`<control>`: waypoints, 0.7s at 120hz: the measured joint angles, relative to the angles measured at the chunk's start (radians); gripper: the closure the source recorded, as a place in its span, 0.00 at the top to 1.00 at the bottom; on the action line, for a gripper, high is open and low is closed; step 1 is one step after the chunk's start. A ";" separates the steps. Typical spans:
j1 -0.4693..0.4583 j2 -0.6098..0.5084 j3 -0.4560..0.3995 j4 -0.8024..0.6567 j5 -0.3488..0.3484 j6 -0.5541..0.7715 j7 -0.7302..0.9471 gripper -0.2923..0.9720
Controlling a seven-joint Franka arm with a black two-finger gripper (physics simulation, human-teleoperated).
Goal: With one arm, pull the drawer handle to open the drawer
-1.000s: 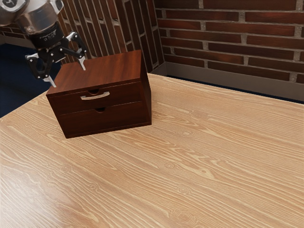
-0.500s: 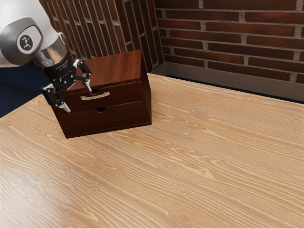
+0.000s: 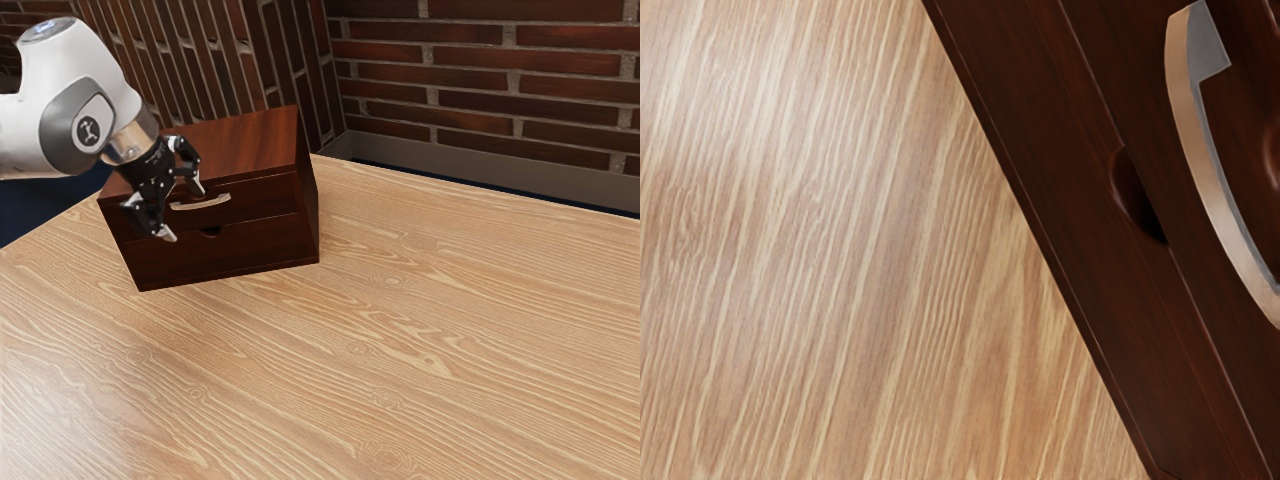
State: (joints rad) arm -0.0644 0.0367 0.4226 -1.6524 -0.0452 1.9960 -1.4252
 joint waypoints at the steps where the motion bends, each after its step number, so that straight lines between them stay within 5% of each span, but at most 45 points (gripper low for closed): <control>1: -0.001 0.001 0.000 0.000 0.000 0.002 -0.002 0.77; 34: -0.052 0.006 0.002 -0.020 -0.001 0.055 -0.046 0.77; 84: -0.008 0.026 0.002 -0.021 -0.001 0.100 -0.087 0.77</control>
State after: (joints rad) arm -0.0722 0.0630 0.4250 -1.6739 -0.0460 2.0964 -1.5123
